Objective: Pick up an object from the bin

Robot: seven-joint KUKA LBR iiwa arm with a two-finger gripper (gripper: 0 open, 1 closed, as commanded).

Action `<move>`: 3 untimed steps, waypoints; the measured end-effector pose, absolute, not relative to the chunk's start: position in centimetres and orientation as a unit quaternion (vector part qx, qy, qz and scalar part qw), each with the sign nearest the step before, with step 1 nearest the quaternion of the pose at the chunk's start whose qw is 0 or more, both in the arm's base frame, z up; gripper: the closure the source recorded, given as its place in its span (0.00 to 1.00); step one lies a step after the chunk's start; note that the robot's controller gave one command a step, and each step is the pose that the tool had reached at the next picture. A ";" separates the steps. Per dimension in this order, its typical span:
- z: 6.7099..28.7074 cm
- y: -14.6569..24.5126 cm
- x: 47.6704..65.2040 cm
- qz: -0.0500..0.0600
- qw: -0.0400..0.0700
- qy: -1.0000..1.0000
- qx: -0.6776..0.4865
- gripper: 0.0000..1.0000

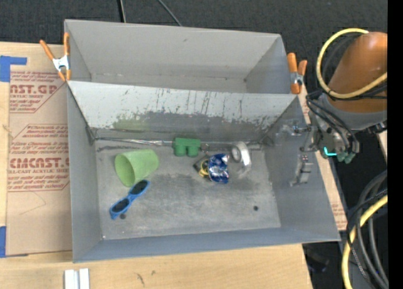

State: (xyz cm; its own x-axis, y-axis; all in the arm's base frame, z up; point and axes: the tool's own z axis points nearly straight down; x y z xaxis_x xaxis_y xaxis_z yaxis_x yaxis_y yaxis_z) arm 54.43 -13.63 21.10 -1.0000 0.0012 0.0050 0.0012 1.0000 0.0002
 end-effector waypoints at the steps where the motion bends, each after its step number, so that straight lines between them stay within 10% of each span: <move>1: 15.6 -9.6 58.7 -0.001 0.000 -0.991 -0.135 0.00; 2: 11.6 -6.8 59.0 0.000 0.000 -0.990 -0.138 0.00; 3: 12.5 -7.4 59.3 0.000 -0.001 -0.983 -0.183 0.00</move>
Offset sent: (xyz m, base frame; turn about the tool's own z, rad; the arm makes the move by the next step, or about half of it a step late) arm 0.0426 0.0378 -0.0524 0.2739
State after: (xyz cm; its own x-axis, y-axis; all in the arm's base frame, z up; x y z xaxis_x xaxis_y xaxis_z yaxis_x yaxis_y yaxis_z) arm 59.26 -7.40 12.48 -0.9332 0.3594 -0.0023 0.3594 0.9332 0.0011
